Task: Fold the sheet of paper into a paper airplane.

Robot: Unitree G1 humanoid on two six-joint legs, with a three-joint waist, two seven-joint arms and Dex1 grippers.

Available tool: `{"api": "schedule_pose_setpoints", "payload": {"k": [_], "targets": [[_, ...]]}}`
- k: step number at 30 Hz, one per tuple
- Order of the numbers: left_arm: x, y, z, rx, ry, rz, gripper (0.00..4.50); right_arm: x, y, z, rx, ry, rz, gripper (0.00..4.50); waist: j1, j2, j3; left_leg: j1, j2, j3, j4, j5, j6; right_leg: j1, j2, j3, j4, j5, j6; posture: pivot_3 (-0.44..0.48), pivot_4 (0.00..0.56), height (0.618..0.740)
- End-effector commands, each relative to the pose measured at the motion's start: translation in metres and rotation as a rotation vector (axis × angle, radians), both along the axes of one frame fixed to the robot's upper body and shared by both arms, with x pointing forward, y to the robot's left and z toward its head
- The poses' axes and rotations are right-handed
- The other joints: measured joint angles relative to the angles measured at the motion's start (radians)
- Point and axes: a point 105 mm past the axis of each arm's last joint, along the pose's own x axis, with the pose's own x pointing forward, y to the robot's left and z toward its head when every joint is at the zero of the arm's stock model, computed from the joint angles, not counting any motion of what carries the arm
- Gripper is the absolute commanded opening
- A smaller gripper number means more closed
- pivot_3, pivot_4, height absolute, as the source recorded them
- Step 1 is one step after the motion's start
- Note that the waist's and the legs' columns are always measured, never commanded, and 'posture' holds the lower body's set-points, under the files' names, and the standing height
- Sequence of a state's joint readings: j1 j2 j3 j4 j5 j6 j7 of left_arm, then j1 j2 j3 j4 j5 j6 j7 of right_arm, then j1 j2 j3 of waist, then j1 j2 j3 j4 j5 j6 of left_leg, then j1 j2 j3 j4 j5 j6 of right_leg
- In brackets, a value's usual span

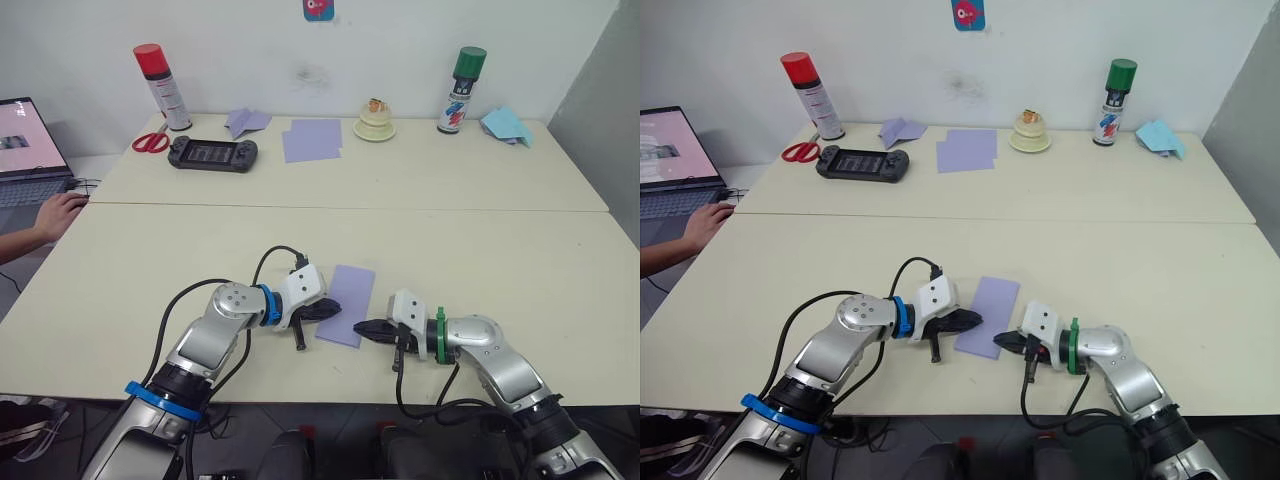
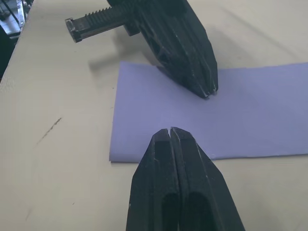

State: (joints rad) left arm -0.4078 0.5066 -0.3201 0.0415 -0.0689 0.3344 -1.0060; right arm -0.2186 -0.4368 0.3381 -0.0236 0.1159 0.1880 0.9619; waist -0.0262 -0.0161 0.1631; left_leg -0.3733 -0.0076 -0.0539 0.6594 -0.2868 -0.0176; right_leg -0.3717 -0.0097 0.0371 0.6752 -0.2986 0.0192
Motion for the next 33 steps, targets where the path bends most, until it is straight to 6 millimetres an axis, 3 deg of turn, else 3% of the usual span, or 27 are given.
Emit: {"api": "schedule_pose_setpoints", "payload": {"k": [1,18,26,33], "targets": [[-0.009,0.003,-0.026,0.07,0.085,-0.005,0.0,-0.021,0.0,-0.029,-0.073,0.141,0.061,0.04,0.0,0.0,0.0,0.0,0.0,0.0,0.0,0.0,0.0,0.0,0.0,0.0,0.0,0.0,0.0,0.0,0.15,0.74],[-0.009,0.006,-0.028,0.084,0.088,0.001,0.0,-0.04,0.002,-0.027,-0.072,0.254,0.146,0.04,-0.001,0.0,-0.002,0.001,0.0,0.0,0.0,0.0,0.0,0.001,0.0,0.0,0.0,-0.002,0.003,0.0,0.15,0.74],[-0.006,0.004,-0.027,0.081,0.082,-0.007,0.0,-0.018,-0.001,0.023,0.108,0.201,0.063,0.04,0.001,0.0,-0.001,-0.001,0.0,-0.001,0.001,0.0,0.0,-0.001,0.0,0.0,0.0,-0.001,0.002,0.0,0.15,0.74],[-0.003,0.002,-0.026,0.08,0.074,-0.016,0.0,0.011,0.001,0.02,0.127,0.089,-0.108,0.04,0.004,0.0,-0.001,-0.001,0.0,-0.001,0.001,0.0,0.0,-0.001,0.0,-0.001,0.001,-0.002,0.004,0.0,0.15,0.74]]}}
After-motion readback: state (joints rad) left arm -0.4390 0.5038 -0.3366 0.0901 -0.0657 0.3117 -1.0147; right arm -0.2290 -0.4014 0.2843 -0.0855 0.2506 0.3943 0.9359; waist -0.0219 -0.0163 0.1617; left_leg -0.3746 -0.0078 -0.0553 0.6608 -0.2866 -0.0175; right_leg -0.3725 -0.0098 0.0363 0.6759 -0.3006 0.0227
